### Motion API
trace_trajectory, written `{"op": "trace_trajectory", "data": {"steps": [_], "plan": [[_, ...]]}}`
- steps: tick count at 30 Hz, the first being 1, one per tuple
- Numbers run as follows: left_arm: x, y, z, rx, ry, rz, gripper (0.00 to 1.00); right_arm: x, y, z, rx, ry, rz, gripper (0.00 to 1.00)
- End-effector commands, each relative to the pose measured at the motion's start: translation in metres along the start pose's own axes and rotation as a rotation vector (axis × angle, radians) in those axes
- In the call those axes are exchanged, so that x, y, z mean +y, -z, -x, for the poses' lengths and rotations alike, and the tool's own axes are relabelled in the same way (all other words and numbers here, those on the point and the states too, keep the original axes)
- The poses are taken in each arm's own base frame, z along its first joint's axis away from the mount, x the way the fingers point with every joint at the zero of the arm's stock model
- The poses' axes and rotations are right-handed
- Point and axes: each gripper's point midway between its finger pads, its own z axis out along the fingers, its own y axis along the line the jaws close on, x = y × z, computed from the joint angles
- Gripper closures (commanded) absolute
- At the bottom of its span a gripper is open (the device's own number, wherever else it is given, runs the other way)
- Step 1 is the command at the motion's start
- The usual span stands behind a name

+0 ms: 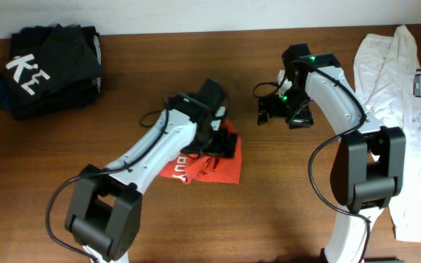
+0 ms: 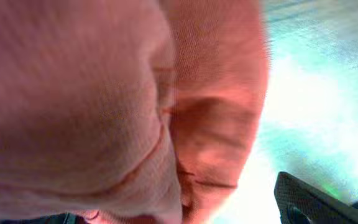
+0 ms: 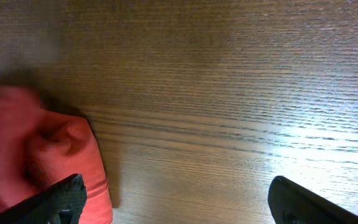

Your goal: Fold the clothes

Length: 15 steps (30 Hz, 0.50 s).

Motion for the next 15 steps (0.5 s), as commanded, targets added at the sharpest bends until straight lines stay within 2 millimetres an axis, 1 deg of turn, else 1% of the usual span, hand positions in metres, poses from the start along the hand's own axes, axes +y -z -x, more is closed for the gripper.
{"op": "trace_trajectory", "data": {"steps": [1, 2, 3, 4, 5, 6, 7, 8, 9, 10, 11, 12, 14, 15], "plan": [[-0.026, 0.041, 0.013, -0.045, -0.033, -0.023, 0.01, 0.001, -0.004, -0.002, 0.015, -0.010, 0.007, 0.03], [-0.022, 0.075, 0.016, -0.060, -0.021, 0.030, 0.01, -0.003, 0.000, 0.000, 0.011, -0.022, 0.008, 0.02], [-0.011, 0.097, 0.017, -0.075, 0.011, 0.084, 0.01, -0.008, 0.007, 0.003, 0.004, -0.042, 0.015, 0.02], [0.006, 0.125, 0.018, -0.103, 0.054, 0.146, 0.01, -0.014, 0.019, 0.008, -0.008, -0.070, 0.043, 0.02], [0.035, 0.163, 0.020, -0.163, 0.133, 0.235, 0.01, -0.009, 0.042, 0.015, -0.028, -0.033, 0.175, 0.02], [0.074, 0.191, 0.019, -0.229, 0.265, 0.334, 0.01, 0.005, 0.053, 0.013, -0.024, 0.026, 0.288, 0.03], [0.135, 0.221, 0.011, -0.294, 0.464, 0.481, 0.01, 0.022, 0.055, 0.002, 0.008, 0.088, 0.342, 0.07], [0.162, 0.226, 0.008, -0.289, 0.541, 0.493, 0.01, 0.041, 0.050, -0.006, 0.034, 0.138, 0.341, 0.09], [0.177, 0.227, 0.005, -0.277, 0.582, 0.504, 0.01, 0.054, 0.047, -0.011, 0.045, 0.170, 0.340, 0.10], [0.195, 0.227, 0.001, -0.261, 0.631, 0.516, 0.01, 0.079, 0.041, -0.019, 0.060, 0.239, 0.334, 0.11], [0.216, 0.224, -0.006, -0.233, 0.689, 0.531, 0.01, 0.110, 0.032, -0.030, 0.067, 0.330, 0.327, 0.12], [0.226, 0.221, -0.011, -0.215, 0.715, 0.539, 0.01, 0.125, 0.025, -0.036, 0.067, 0.380, 0.285, 0.16], [0.234, 0.209, -0.019, -0.167, 0.733, 0.552, 0.01, 0.132, 0.011, -0.039, 0.038, 0.362, 0.123, 0.15], [0.237, 0.199, -0.021, -0.147, 0.733, 0.557, 0.01, 0.145, 0.008, -0.043, 0.033, 0.392, 0.124, 0.15]]}}
